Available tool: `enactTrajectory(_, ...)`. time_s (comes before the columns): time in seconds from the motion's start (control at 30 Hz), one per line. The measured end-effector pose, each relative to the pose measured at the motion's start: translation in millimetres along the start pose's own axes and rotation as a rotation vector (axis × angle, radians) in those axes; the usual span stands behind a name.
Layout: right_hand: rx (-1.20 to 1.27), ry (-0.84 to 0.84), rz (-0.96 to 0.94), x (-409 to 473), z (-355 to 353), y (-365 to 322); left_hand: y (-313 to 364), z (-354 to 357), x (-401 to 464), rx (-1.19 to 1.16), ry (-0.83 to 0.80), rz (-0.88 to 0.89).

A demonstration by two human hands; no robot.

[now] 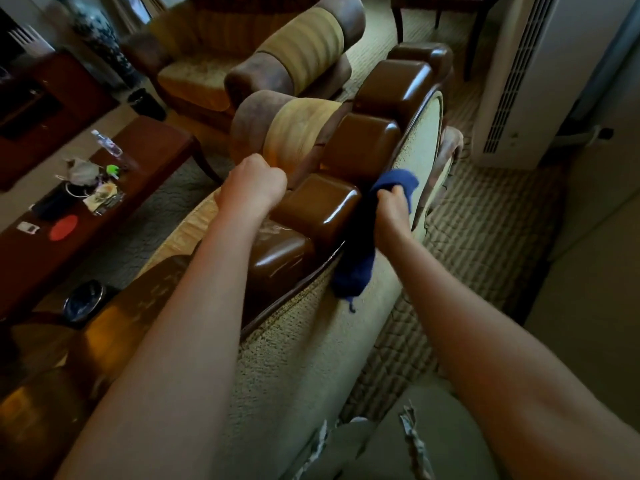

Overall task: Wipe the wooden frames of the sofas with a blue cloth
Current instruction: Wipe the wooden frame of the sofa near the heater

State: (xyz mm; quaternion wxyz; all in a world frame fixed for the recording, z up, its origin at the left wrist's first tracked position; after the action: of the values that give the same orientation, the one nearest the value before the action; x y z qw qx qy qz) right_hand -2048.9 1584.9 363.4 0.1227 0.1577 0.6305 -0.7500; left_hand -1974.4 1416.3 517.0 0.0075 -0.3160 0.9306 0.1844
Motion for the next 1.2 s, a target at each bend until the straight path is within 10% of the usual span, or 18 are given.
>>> enactTrajectory(0.3,-0.124,-0.272,-0.229,-157.5,16.8,67.6,-8.8,-3.4,-23.8,0.208,-0.244,0.003)
enactTrajectory(0.53,-0.391,-0.392,-0.891,-181.6,56.5,0.1,-56.7,-44.0,-43.8,0.281,-0.225,-0.052)
enactTrajectory(0.7,-0.425,-0.310,-0.646,-118.4,65.4,-23.0,-77.4,-54.2,-62.8,0.246,-0.186,-0.097)
enactTrajectory(0.9,-0.301,-0.482,-0.903,-220.3,61.5,-0.7,-85.1,-56.6,-71.4,0.123,-0.088,-0.082)
enactTrajectory(1.03,-0.785,-0.447,-1.068,-205.0,110.3,-53.9,-83.7,-60.1,-73.1,0.072,-0.064,-0.022)
enactTrajectory(1.2,-1.140,-0.625,-0.522,-110.3,123.9,-50.3,-82.2,-58.4,-76.8,0.062,-0.020,-0.059)
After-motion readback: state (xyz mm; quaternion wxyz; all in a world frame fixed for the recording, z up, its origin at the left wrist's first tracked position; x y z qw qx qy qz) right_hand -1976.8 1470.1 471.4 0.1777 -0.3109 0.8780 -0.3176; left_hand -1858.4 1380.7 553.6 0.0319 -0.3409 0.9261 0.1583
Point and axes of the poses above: each hand's wrist, its own x-axis towards the middle knuckle, its own z-axis out of the palm, y = z × x, the point moved 6 cm from there along x, towards the middle knuckle, and after that the axes turned 1 degree about -y, right-handed, at the moved point
